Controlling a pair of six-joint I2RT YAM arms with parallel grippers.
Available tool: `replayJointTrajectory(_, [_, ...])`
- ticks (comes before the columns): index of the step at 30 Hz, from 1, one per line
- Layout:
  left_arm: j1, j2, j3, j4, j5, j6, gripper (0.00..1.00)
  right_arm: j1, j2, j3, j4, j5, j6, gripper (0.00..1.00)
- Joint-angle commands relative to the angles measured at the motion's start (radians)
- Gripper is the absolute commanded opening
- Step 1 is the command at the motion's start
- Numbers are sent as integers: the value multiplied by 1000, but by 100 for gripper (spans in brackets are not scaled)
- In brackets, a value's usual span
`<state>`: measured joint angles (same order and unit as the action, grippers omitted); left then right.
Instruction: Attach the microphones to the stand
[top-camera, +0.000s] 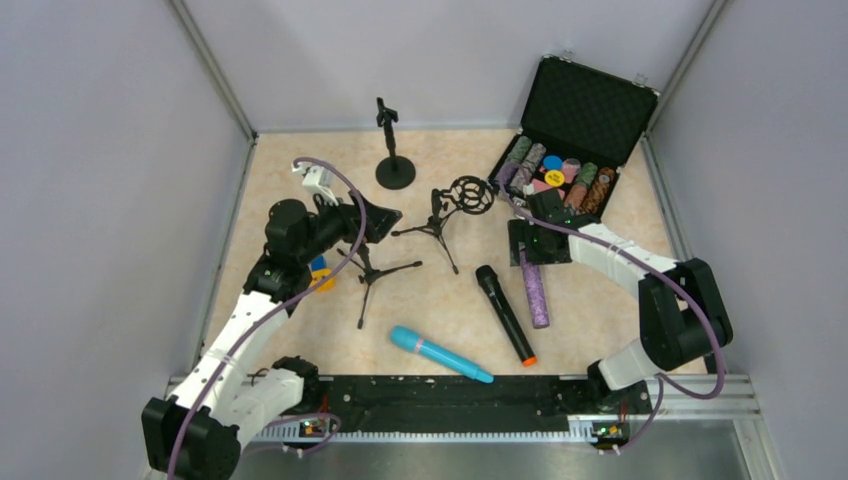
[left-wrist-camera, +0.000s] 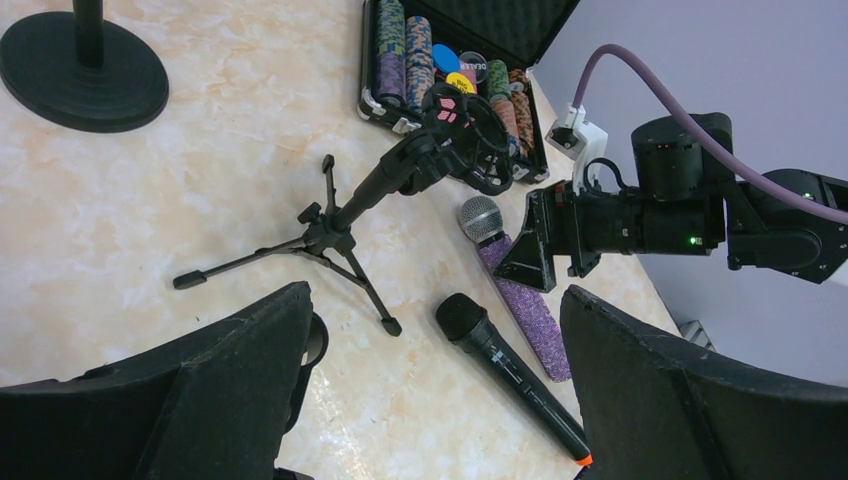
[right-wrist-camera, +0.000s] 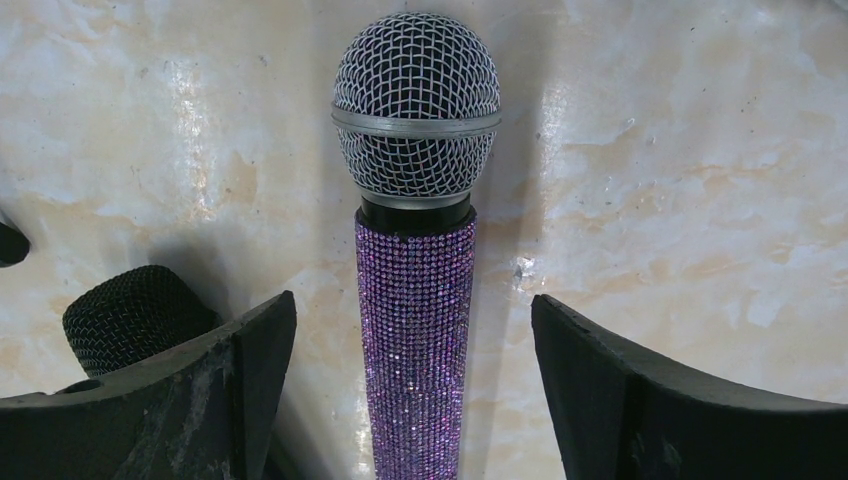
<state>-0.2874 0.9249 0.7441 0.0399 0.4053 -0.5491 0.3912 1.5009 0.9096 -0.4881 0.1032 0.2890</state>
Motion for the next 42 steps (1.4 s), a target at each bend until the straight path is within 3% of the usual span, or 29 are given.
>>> replayJointTrajectory(1, [4,-14,-6,57,21,0,98,11,10,4,-4,6,3,86])
replayJointTrajectory(12, [4,-27,-8,47,27,7,98,11,85,18,-6,2,0,75])
replayJointTrajectory(17, [4,-33,-2,36,24,14,98,12,122,41,-4,10,-5,58])
replayJointTrajectory(21, [4,-32,4,35,25,14,98,11,128,44,-1,26,-7,37])
replayJointTrajectory(29, [4,-27,25,32,13,10,98,12,93,54,0,29,-6,13])
replayJointTrajectory(32, [4,-37,43,-12,-51,10,97,11,58,69,0,6,-7,0])
replayJointTrajectory(36, [5,-59,50,-72,-126,24,97,12,-11,83,1,-19,-13,0])
replayJointTrajectory(42, [0,-40,68,-100,-93,31,96,11,-158,97,17,-38,-22,0])
